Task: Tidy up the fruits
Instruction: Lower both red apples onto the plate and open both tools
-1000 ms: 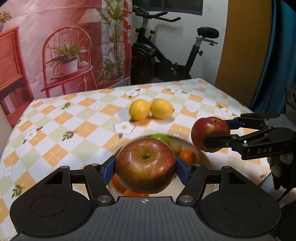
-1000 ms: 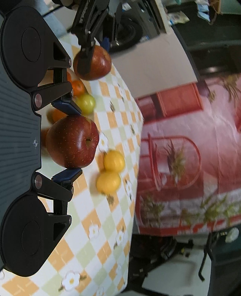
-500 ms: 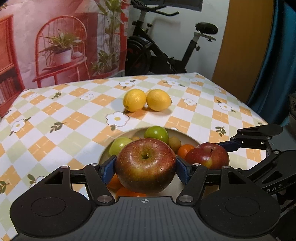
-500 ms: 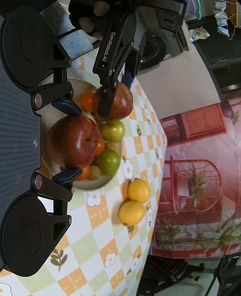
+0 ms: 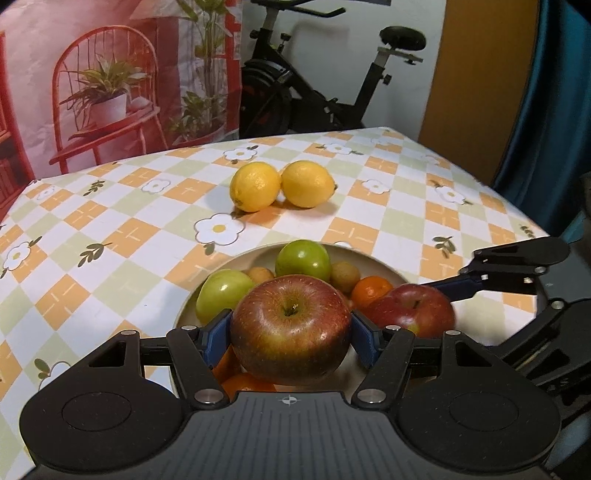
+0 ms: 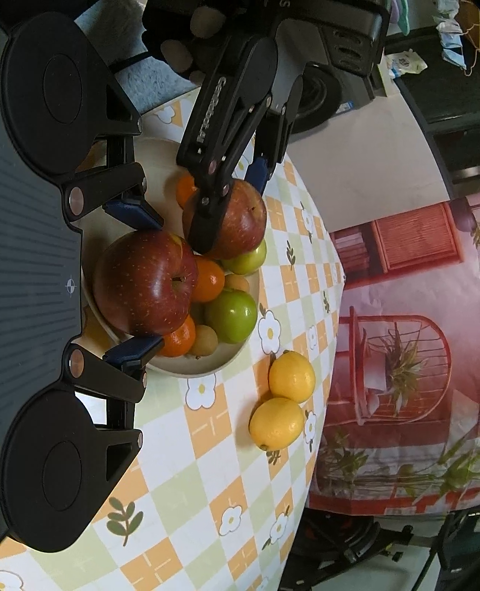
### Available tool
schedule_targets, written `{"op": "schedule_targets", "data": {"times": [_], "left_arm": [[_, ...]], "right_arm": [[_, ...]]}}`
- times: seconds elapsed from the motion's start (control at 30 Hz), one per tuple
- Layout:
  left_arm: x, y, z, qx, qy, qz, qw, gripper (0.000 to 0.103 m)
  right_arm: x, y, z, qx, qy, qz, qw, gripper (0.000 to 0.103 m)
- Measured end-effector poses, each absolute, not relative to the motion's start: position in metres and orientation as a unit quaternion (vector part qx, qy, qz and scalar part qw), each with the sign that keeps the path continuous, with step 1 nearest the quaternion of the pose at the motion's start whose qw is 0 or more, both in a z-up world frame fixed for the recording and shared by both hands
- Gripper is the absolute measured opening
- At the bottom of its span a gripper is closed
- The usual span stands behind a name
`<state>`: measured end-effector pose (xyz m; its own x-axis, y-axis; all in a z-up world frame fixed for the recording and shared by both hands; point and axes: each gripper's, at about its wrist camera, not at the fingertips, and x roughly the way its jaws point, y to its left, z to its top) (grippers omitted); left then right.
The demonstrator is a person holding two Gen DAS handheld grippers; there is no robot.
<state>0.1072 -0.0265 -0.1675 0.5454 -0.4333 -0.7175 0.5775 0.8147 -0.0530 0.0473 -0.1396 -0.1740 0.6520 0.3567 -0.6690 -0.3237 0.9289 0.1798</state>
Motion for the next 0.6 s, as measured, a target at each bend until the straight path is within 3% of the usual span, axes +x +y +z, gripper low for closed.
{"op": "schedule_targets", "data": {"times": [0.6], "left_arm": [[0.125,-0.039,-0.173,0.115,0.364,-0.277,0.882,0.069]], "right_arm": [[0.065,-0.148,-0.175,-0.003,0.361,0.169,0.917,0.058]]}}
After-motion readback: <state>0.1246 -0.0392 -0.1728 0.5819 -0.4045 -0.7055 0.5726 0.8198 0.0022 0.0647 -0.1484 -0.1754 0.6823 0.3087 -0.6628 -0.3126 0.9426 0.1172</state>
